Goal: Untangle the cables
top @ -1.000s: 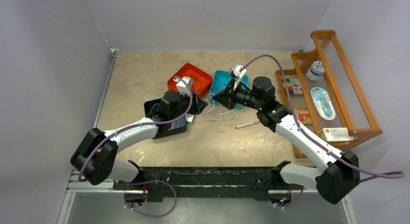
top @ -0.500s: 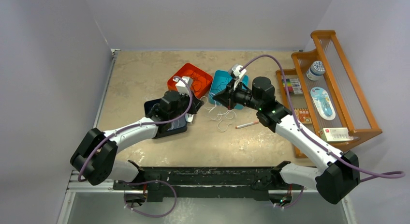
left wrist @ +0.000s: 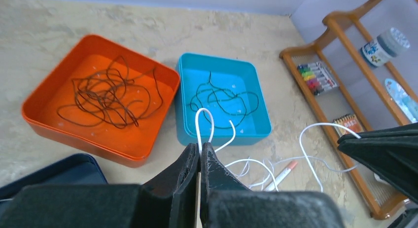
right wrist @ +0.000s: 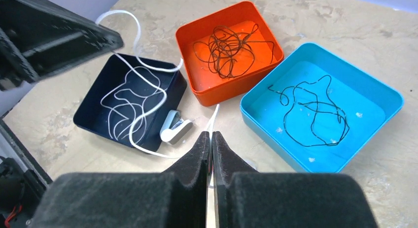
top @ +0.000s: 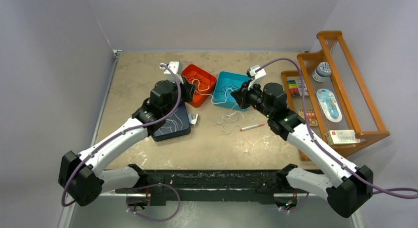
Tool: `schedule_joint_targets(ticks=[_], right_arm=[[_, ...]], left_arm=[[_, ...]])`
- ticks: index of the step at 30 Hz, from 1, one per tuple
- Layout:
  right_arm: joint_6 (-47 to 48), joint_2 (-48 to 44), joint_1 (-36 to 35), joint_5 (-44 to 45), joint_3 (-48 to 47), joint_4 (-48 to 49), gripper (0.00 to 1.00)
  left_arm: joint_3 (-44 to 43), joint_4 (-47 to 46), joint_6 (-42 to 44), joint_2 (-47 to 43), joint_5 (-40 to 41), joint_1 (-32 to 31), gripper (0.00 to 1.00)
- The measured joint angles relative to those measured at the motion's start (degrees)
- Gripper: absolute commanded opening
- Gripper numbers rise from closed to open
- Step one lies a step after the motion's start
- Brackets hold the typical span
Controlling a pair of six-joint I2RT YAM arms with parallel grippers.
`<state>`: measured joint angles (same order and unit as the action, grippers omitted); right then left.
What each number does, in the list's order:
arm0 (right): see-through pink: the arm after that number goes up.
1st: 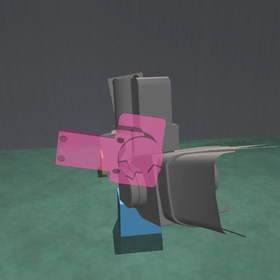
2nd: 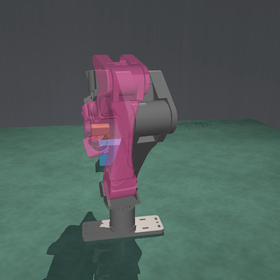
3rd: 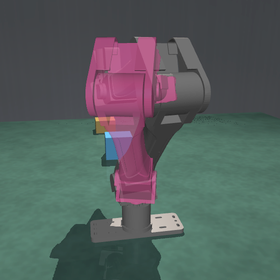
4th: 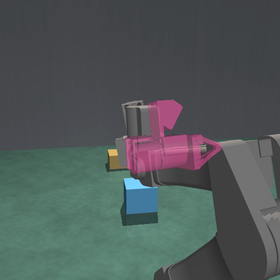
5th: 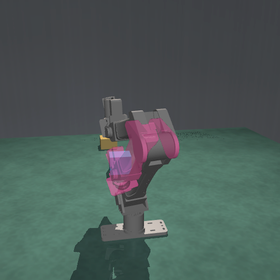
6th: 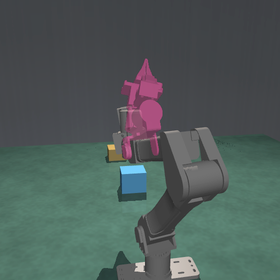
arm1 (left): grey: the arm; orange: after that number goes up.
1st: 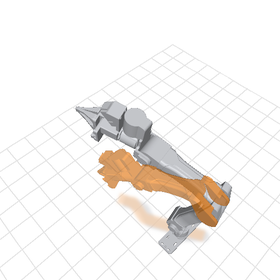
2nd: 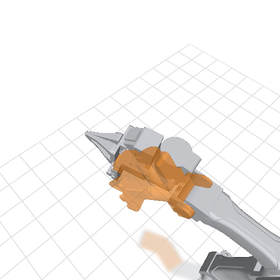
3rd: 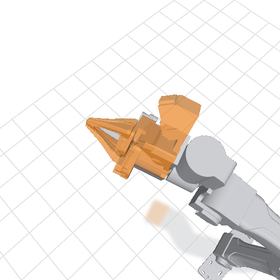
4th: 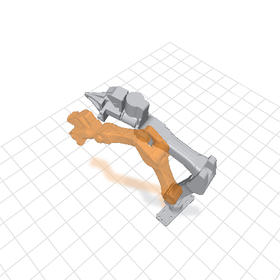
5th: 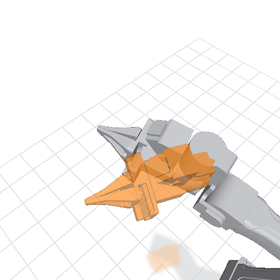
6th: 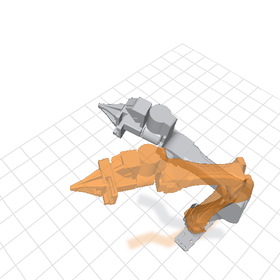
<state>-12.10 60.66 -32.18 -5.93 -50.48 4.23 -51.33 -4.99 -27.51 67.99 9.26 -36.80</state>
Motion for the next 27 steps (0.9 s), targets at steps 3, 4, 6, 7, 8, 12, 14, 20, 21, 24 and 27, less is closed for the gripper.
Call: schedule_joint_targets(ticks=[3, 4, 6, 7, 8, 12, 14, 20, 21, 24, 27], right_arm=[[0.8, -0.7, 0.0, 0.0, 0.1, 0.1, 0.11], [1.3, -0.8, 0.0, -0.8, 0.4, 0.5, 0.11], [2.3, -0.8, 0.0, -2.7, 1.7, 1.9, 0.11], [2.6, -0.8, 0.0, -3.5, 2.8, 2.7, 0.12], [2.8, -0.7, 0.0, -4.6, 4.1, 3.6, 0.13], [2.8, 0.6, 0.0, -7.9, 9.0, 6.9, 0.25], [2.7, 1.7, 0.0, -8.9, 10.8, 8.0, 0.35], [3.3, 2.4, 0.0, -9.2, 14.3, 13.3, 0.64], [3.5, 2.5, 0.0, -9.2, 14.7, 14.4, 0.65], [4.1, 4.2, 0.0, -9.2, 15.2, 18.9, 0.67], [4.7, 7.8, 0.0, -9.9, 15.2, 24.3, 0.67]], left_arm=[[-2.9, 3.1, 1.5, -1.9, 1.3, 0.0, 0.0], [-4.1, 4.2, 2.0, -2.5, 1.5, 0.0, 0.0], [-7.0, 6.1, 3.4, -3.3, 1.5, 0.0, 0.0], [-8.3, 6.6, 4.0, -3.5, 1.5, 0.0, 0.0], [-9.9, 7.6, 4.7, -3.7, 1.4, 0.0, 0.0], [-15.8, 9.8, 7.1, -4.3, 1.4, 0.0, 0.0], [-17.9, 10.6, 7.8, -4.5, 1.3, 0.0, 0.0], [-22.8, 13.3, 9.7, -4.4, -0.2, 0.0, 0.0], [-23.6, 13.7, 10.0, -4.3, -0.5, 0.0, 0.0], [-25.6, 14.8, 10.7, -4.0, -1.0, 0.0, 0.0], [-28.0, 16.0, 11.3, -3.4, -1.4, 0.0, 0.0]])
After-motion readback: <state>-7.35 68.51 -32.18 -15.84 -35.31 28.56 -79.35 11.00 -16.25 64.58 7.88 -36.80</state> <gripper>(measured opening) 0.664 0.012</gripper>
